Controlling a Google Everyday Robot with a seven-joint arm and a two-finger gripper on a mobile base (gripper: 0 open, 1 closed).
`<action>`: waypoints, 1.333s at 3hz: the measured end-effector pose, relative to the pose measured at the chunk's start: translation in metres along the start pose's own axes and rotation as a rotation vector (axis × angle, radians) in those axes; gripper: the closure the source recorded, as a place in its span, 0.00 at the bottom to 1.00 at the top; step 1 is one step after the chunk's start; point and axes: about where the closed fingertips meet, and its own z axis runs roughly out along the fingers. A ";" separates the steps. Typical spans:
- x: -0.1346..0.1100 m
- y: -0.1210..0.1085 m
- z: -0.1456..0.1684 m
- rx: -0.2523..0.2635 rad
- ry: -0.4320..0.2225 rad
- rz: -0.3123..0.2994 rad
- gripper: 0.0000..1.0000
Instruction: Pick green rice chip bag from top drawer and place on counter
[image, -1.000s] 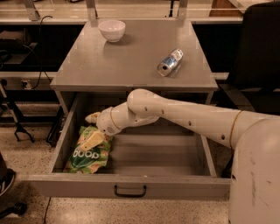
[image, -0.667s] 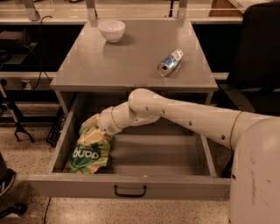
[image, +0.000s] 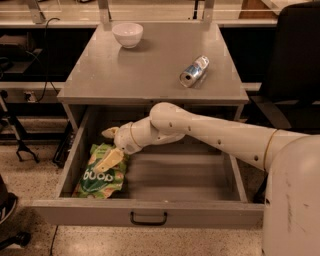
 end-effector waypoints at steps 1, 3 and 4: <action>-0.002 0.001 -0.001 0.004 0.001 -0.008 0.00; 0.025 -0.009 0.008 0.019 0.021 0.035 0.23; 0.028 -0.010 0.009 0.029 0.021 0.038 0.52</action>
Offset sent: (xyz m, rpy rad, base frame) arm 0.0137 -0.0095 -0.0297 -0.0233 0.0287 -0.0338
